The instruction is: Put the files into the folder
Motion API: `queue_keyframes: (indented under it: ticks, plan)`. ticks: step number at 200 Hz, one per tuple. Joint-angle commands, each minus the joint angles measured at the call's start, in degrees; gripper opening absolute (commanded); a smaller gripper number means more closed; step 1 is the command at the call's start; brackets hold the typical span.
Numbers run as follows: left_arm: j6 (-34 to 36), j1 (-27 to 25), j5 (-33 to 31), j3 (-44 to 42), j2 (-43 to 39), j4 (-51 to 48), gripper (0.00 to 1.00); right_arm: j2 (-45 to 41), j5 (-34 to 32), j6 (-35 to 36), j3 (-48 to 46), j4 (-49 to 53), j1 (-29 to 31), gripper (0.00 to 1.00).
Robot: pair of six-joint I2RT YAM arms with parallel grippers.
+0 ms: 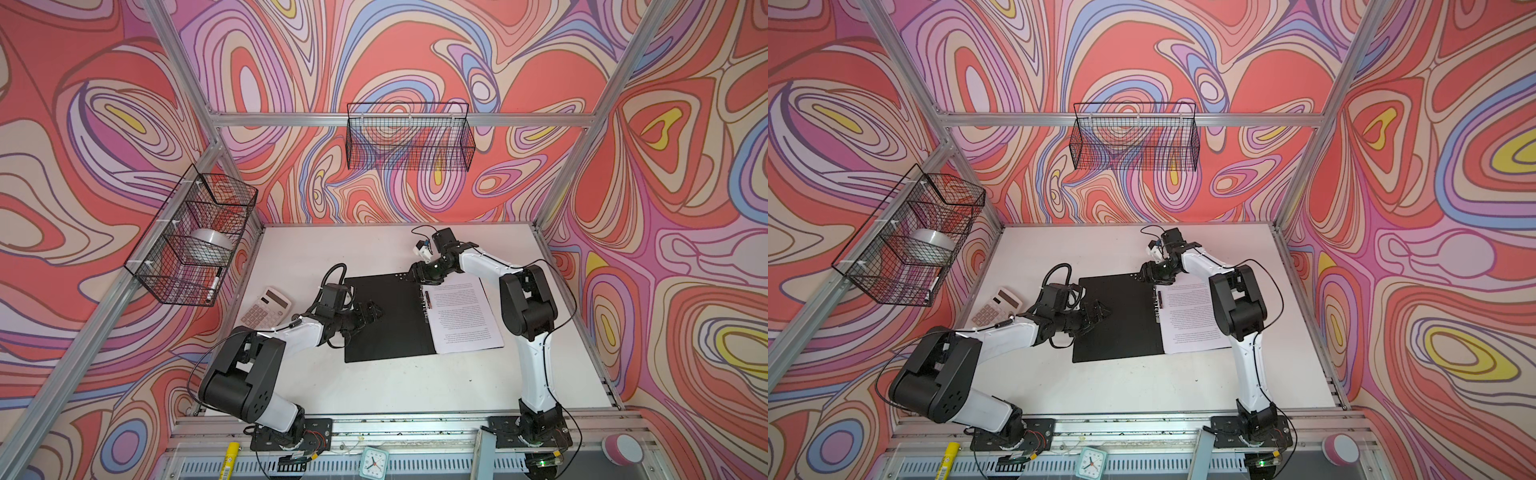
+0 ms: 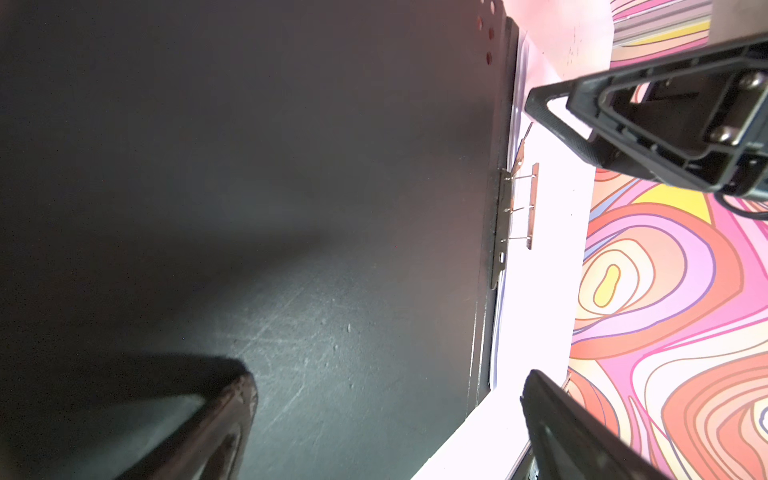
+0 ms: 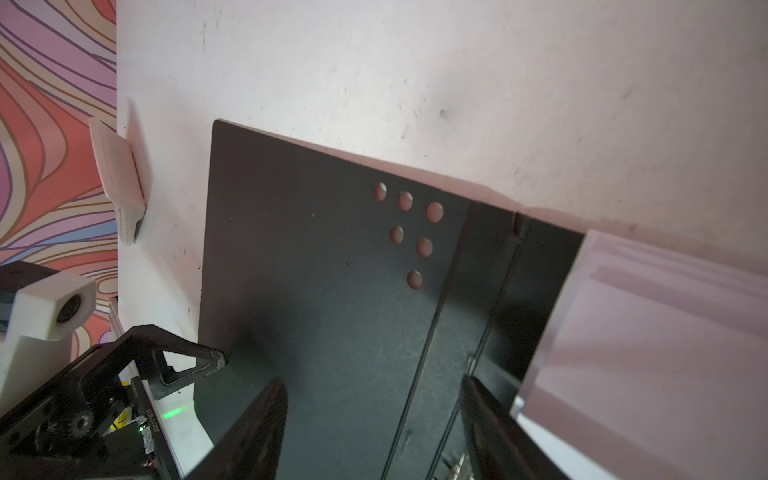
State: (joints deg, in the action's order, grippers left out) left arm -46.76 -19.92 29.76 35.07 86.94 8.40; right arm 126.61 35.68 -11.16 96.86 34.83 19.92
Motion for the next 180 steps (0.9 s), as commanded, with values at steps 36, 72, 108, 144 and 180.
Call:
queue_keyframes:
  ticks: [36,72,108,144,180]
  plan:
    - [-0.7,0.2,-3.5,-2.4,1.7,-4.3,1.00,2.0,-0.5,2.5,5.3,4.2,-0.4,0.71]
    - [-0.9,0.2,-3.9,-2.7,0.8,-4.3,1.00,4.3,-1.5,3.0,6.3,5.1,-0.4,0.71]
    - [-0.8,0.2,-3.9,-2.9,0.7,-4.4,1.00,4.6,-2.1,3.5,4.7,4.5,-0.4,0.70]
    - [-0.8,0.2,-3.6,-2.9,0.8,-4.3,1.00,4.1,-1.0,3.5,3.4,4.3,-0.4,0.70]
    - [-0.8,0.2,-3.4,-3.0,1.3,-3.8,1.00,4.4,-0.1,4.6,4.4,8.2,-0.4,0.68]
